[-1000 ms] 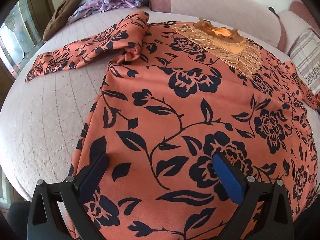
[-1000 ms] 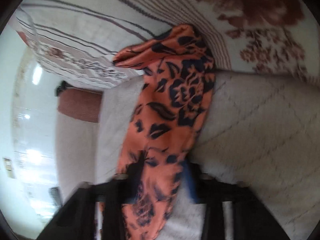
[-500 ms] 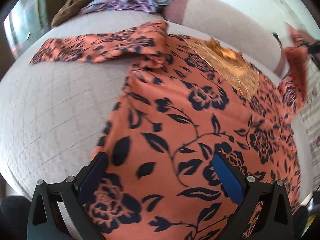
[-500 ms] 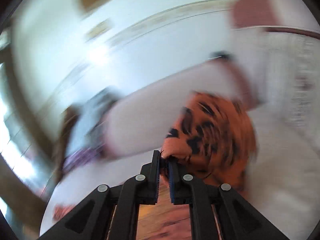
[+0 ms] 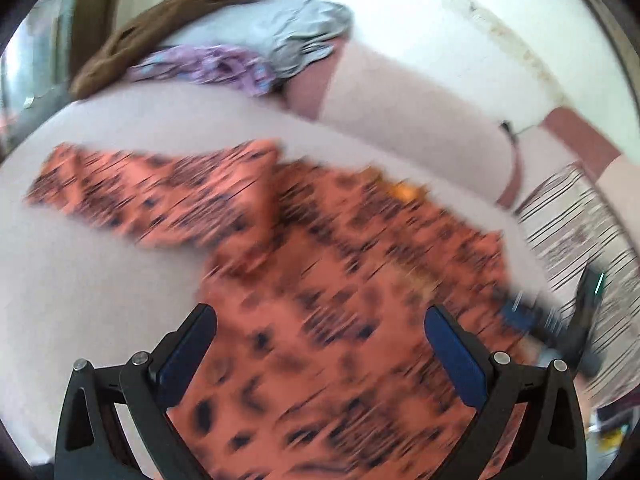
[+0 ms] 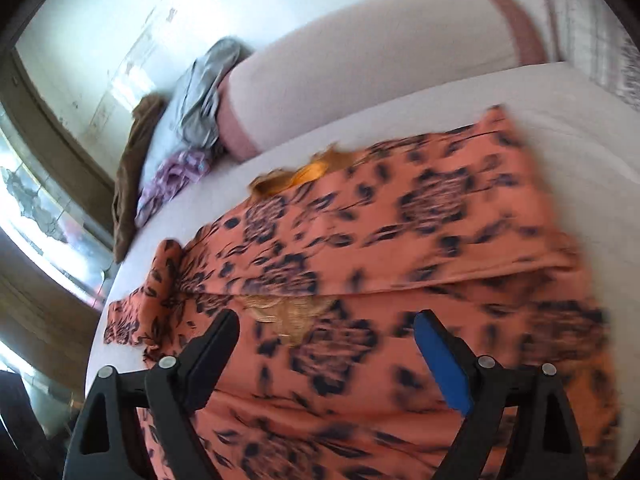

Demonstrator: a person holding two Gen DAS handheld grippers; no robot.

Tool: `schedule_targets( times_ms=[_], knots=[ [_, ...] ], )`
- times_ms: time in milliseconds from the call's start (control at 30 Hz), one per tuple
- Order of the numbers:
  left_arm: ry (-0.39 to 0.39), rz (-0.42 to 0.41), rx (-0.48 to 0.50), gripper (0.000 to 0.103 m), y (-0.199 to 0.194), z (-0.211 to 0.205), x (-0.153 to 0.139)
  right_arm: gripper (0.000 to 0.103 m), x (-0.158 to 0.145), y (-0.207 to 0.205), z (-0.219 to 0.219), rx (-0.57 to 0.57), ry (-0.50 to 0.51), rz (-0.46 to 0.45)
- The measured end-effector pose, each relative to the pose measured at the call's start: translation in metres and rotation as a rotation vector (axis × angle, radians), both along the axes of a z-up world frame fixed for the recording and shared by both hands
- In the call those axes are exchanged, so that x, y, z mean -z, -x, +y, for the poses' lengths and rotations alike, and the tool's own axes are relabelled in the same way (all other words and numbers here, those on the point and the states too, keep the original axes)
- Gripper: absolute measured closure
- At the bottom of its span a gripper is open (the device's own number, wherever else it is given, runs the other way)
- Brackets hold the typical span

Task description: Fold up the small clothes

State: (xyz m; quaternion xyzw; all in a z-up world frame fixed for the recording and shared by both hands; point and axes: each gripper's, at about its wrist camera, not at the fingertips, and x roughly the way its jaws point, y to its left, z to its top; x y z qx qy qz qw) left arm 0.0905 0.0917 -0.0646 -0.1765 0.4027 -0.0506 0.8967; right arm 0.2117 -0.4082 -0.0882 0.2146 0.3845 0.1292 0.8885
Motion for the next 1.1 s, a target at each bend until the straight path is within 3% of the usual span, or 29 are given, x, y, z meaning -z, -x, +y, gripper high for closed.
schedule_targets(
  times_ms=[100, 167, 233, 267, 300, 333, 400, 500, 567, 600, 633, 667, 733, 767, 833, 900, 967, 1067, 1100],
  knots=[
    [0.114, 0.041, -0.037, 0.000, -0.059, -0.001, 0.007, 0.012, 0.031, 0.025, -0.018, 0.020, -0.035, 0.034],
    [0.222, 0.132, -0.056, 0.001, -0.103, 0.001, 0.028, 0.012, 0.061, 0.048, -0.013, 0.034, -0.072, 0.055],
    [0.299, 0.219, -0.071, 0.009, -0.132, 0.000, 0.050, 0.012, 0.071, 0.061, -0.052, 0.036, -0.120, 0.024],
    [0.318, 0.256, -0.096, 0.020, -0.141, 0.001, 0.059, 0.012, 0.064, 0.066, -0.071, 0.030, -0.127, -0.004],
    [0.333, 0.289, -0.131, 0.022, -0.148, 0.003, 0.068, 0.012, 0.060, 0.068, -0.072, 0.025, -0.126, -0.017],
    [0.337, 0.306, -0.168, 0.022, -0.154, 0.005, 0.075, 0.012, 0.069, 0.064, -0.045, 0.024, -0.123, -0.025],
    [0.319, 0.319, -0.238, 0.022, -0.159, 0.011, 0.083, 0.012, 0.072, 0.061, -0.031, 0.022, -0.120, -0.033],
    [0.356, 0.321, -0.295, 0.022, -0.161, 0.018, 0.092, 0.012, 0.078, 0.065, -0.016, 0.023, -0.133, -0.037],
    [0.345, 0.325, -0.308, 0.029, -0.163, 0.018, 0.092, 0.012, 0.080, 0.065, -0.002, 0.025, -0.135, -0.037],
    [0.311, 0.334, -0.323, 0.063, -0.165, 0.019, 0.091, 0.012, 0.085, 0.060, 0.023, 0.026, -0.135, -0.033],
    [0.276, 0.359, -0.322, 0.086, -0.169, 0.020, 0.092, 0.012, 0.085, 0.059, 0.030, 0.026, -0.134, -0.031],
    [0.289, 0.382, -0.312, 0.100, -0.172, 0.023, 0.094, 0.012, 0.085, 0.059, 0.034, 0.026, -0.133, -0.030],
    [0.298, 0.350, -0.310, 0.099, -0.165, 0.028, 0.086, 0.012, 0.092, 0.056, 0.068, 0.026, -0.134, -0.024],
    [0.257, 0.300, -0.299, 0.099, -0.157, 0.024, 0.070, 0.012, 0.093, 0.055, 0.076, 0.026, -0.135, -0.021],
    [0.132, 0.120, -0.242, 0.099, -0.115, 0.006, 0.020, 0.012, 0.092, 0.054, 0.087, 0.023, -0.138, -0.015],
    [0.051, 0.028, -0.217, 0.098, -0.078, -0.007, 0.001, 0.012, 0.091, 0.051, 0.098, 0.026, -0.151, 0.004],
    [0.026, 0.092, -0.201, 0.098, -0.071, -0.012, 0.022, 0.012, 0.088, 0.049, 0.096, 0.047, -0.193, 0.031],
    [0.024, 0.320, -0.234, 0.098, -0.087, 0.001, 0.091, 0.012, 0.078, 0.044, 0.082, 0.085, -0.229, 0.060],
    [0.054, 0.309, -0.234, 0.096, -0.087, 0.006, 0.100, 0.012, 0.070, 0.043, 0.077, 0.089, -0.239, 0.048]
  ],
)
